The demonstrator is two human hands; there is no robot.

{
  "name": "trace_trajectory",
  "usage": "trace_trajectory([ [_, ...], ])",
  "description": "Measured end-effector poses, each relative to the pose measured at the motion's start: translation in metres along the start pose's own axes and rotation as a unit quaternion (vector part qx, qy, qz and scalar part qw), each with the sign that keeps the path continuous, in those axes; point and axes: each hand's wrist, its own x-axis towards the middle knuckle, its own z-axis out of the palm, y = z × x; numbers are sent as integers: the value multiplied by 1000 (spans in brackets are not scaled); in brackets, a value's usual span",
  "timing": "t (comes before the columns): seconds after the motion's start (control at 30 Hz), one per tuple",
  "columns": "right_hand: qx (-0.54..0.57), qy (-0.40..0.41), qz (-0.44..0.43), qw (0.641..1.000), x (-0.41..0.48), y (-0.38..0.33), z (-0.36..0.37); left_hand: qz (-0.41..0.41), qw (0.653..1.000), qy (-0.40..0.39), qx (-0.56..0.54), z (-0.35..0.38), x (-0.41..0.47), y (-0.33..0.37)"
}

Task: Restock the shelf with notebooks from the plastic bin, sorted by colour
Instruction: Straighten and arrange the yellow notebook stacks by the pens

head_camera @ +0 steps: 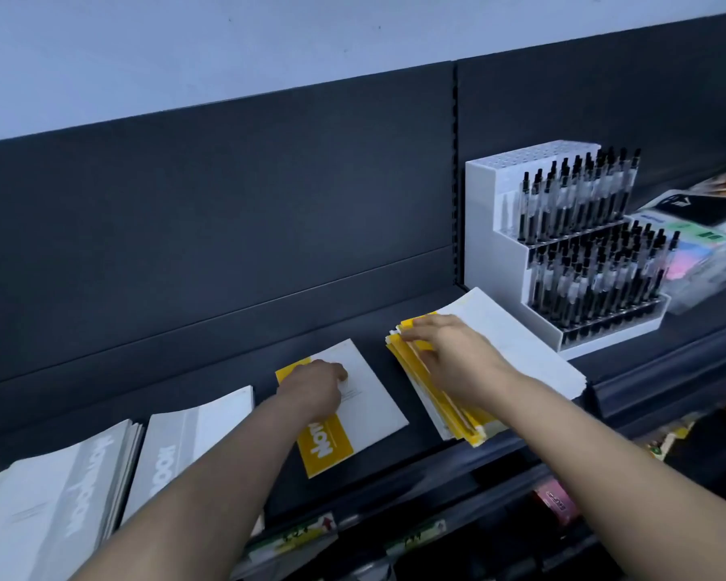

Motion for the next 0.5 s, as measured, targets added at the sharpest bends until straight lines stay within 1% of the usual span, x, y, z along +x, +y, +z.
trace_trajectory([
  [0.03, 9, -12, -16, 1000, 0, -9, 7, 12, 1000, -5, 26, 2, 0, -1],
  [0.1, 14, -36, -28, 999, -2, -22, 17, 47, 997, 11, 64, 1, 1, -1],
  [0.13, 10, -44, -28, 999, -3, -25, 20, 82, 993, 19, 79, 0, 1, -1],
  [0.17, 5, -46, -25, 999, -5, -27, 21, 134, 986, 19, 99, -1, 2, 2],
  [0.23, -2, -38, -11, 999, -8, -28, 20, 240, 959, -7, 149, -5, 5, 9],
  [0.27, -5, -32, -3, 999, -10, -27, 19, 262, 951, -22, 166, -9, 7, 13],
  [0.4, -6, -12, 12, 1000, -19, -18, 19, 274, 930, -10, 244, -21, 20, 23],
  [0.5, 10, -6, 28, 1000, -24, -12, 19, 279, 926, 6, 253, -26, 25, 25],
])
